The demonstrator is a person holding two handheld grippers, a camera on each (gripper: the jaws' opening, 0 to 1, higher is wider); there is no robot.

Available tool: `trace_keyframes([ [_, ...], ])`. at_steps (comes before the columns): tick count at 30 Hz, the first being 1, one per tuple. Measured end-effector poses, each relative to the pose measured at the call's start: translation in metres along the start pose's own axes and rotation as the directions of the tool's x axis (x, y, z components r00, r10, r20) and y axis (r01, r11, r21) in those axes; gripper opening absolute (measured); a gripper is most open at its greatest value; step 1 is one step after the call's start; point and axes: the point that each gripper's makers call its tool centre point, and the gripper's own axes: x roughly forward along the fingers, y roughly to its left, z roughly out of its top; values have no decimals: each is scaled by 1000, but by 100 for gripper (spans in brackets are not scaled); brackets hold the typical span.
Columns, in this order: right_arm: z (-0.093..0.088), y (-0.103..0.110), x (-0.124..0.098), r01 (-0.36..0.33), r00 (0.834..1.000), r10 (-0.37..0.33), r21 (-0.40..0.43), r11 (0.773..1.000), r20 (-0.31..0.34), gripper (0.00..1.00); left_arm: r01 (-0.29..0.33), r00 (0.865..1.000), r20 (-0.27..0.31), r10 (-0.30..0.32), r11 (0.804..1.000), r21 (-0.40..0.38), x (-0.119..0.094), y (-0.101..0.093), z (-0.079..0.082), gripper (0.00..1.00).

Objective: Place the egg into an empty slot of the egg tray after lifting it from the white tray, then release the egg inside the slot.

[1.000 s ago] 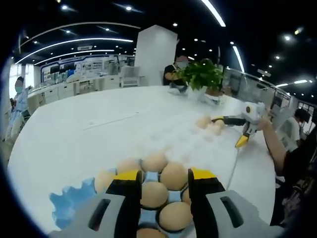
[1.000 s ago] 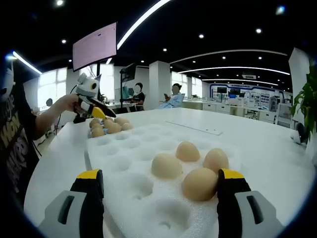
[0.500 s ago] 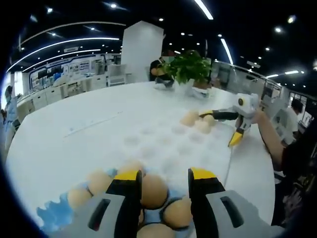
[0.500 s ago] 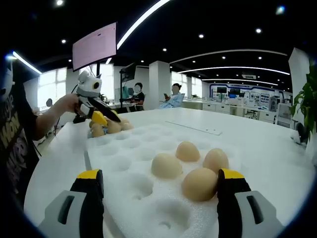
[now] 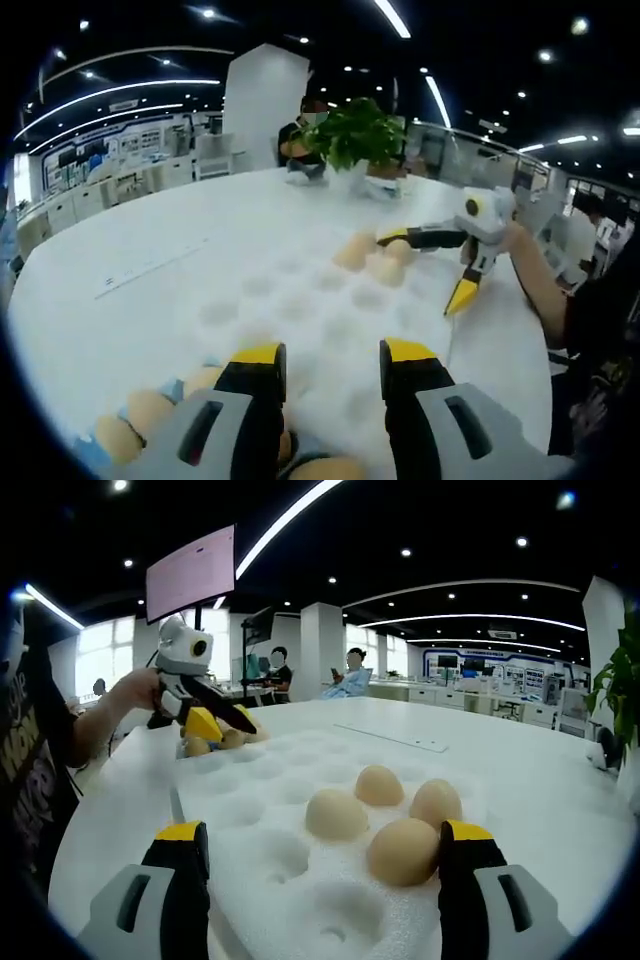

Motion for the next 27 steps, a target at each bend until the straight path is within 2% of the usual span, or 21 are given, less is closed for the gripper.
trace_keyframes([
  [27,1,1,-1,-1,1000,1,1,1000,2,100,70,997,-38,-67,996,62,38,-35,11,38],
])
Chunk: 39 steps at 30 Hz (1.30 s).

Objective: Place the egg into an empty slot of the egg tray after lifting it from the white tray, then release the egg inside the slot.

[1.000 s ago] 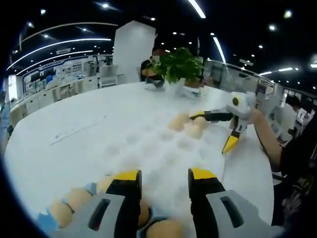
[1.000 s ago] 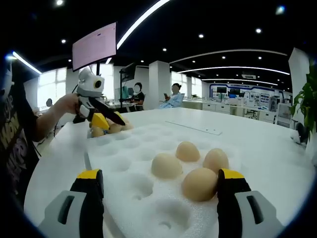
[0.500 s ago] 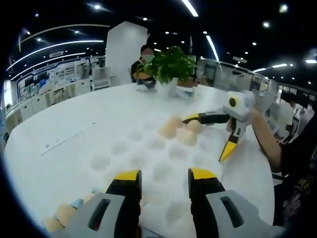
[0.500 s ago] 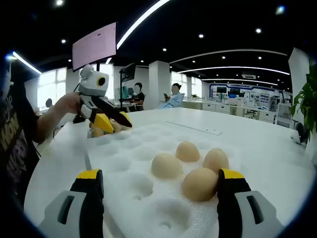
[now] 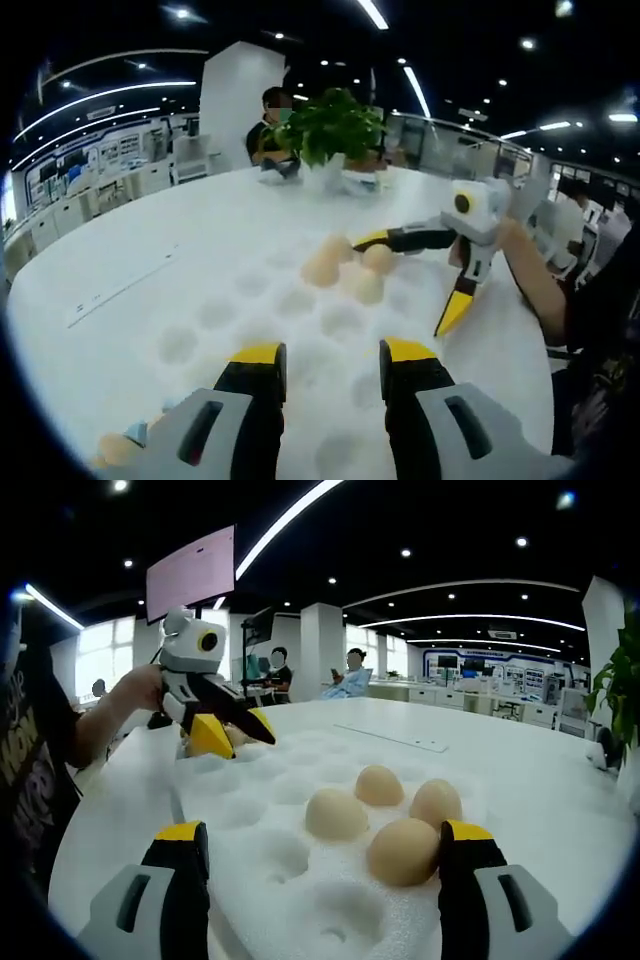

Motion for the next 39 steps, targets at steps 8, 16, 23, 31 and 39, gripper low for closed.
trace_keyframes([
  [8,0,-1,-1,-1,1000,1,0,1000,1,100,25,1000,-9,-24,1000,7,9,8,5,38],
  [16,0,-4,-1,-1,1000,1,0,1000,1,100,47,999,-17,-46,999,20,21,-5,6,38],
  [23,-1,-6,0,-1,1000,1,0,1000,1,100,67,997,-30,-66,997,34,28,-16,5,38],
  [31,-1,-8,1,-1,1000,1,0,1000,2,100,85,996,-41,-83,996,41,36,-27,1,38],
  [39,-1,-9,0,0,1000,0,0,1000,1,100,94,995,-40,-92,995,45,46,-32,3,38],
])
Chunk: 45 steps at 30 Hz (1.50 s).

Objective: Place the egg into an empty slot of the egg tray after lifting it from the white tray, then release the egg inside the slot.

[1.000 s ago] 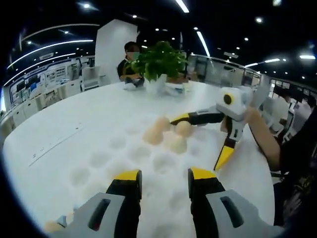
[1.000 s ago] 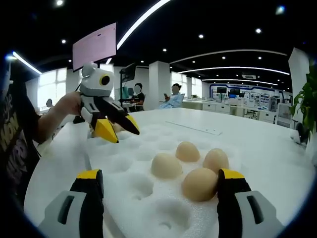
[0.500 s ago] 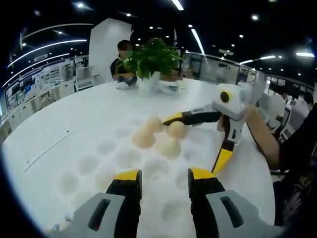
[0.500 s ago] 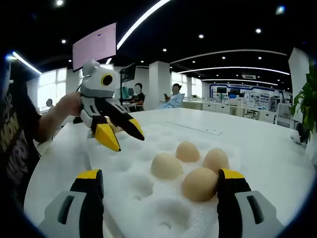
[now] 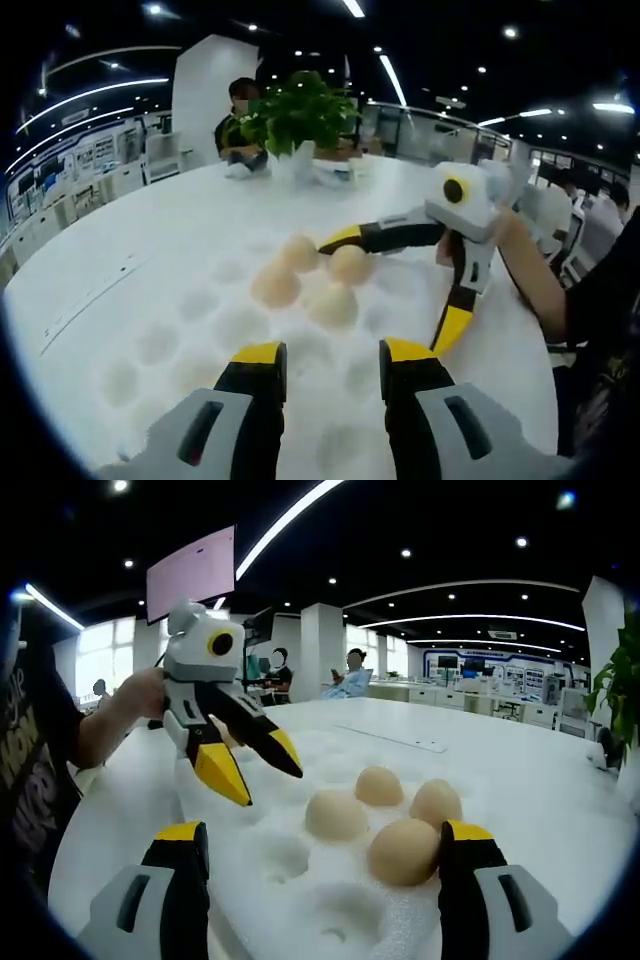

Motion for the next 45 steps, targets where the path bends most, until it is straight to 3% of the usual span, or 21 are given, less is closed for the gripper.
trace_keyframes([
  [26,1,0,0,1,1000,-1,-1,1000,-2,100,16,1000,6,-16,999,34,32,-22,11,37],
  [36,1,0,0,2,1000,-2,-1,1000,-2,100,-58,998,9,58,991,122,43,-19,14,33],
  [45,1,3,-2,3,1000,-3,-1,1000,-2,100,-50,999,8,49,994,99,42,-24,12,31],
])
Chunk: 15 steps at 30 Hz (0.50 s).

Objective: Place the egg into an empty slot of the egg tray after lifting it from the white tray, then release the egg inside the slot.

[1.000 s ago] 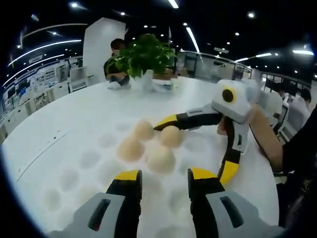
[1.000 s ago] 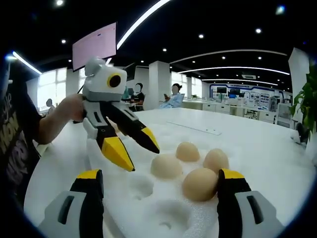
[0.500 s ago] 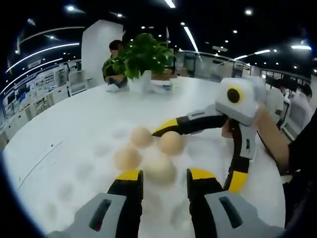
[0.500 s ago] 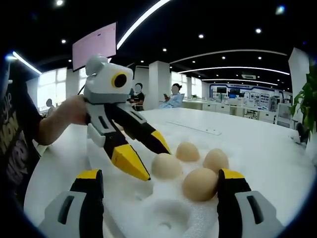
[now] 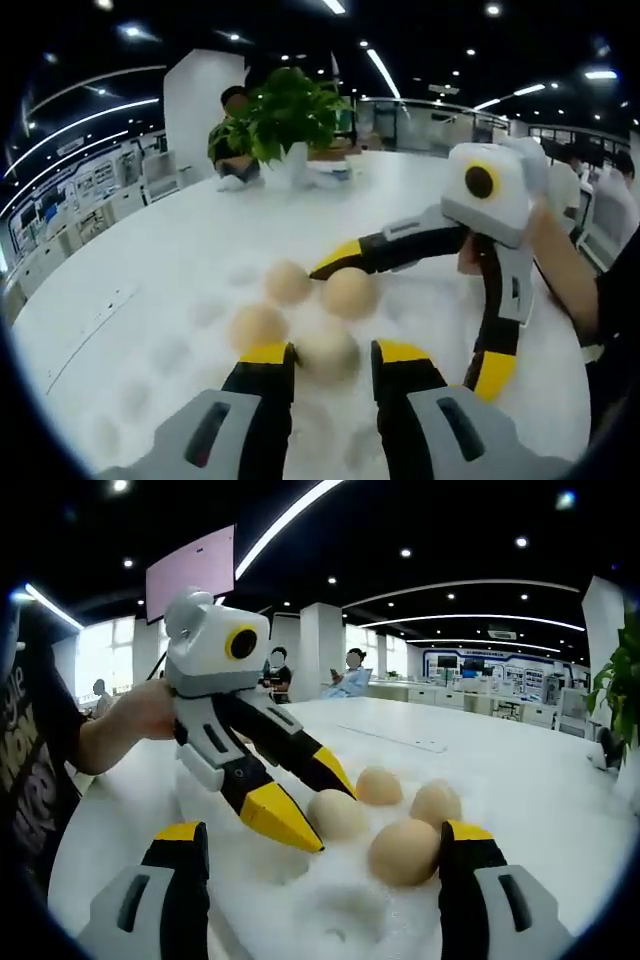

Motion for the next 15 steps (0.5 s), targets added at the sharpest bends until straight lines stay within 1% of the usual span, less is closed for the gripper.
trace_keyframes([
  [2,0,0,0,0,1000,0,0,1000,0,100,1,1000,1,-1,1000,-10,0,0,0,30],
  [6,0,0,-1,0,1000,0,0,1000,0,100,-2,1000,14,3,999,-43,3,3,2,26],
  [7,-1,0,-2,1,1000,-1,0,1000,0,100,8,1000,16,-7,998,-55,4,4,3,26],
  [11,-1,1,-2,1,1000,-1,0,1000,-1,100,1,1000,9,0,1000,-25,5,0,3,26],
  [15,-1,1,-3,2,1000,-2,1,1000,-1,100,-4,1000,3,4,1000,-17,7,2,4,27],
])
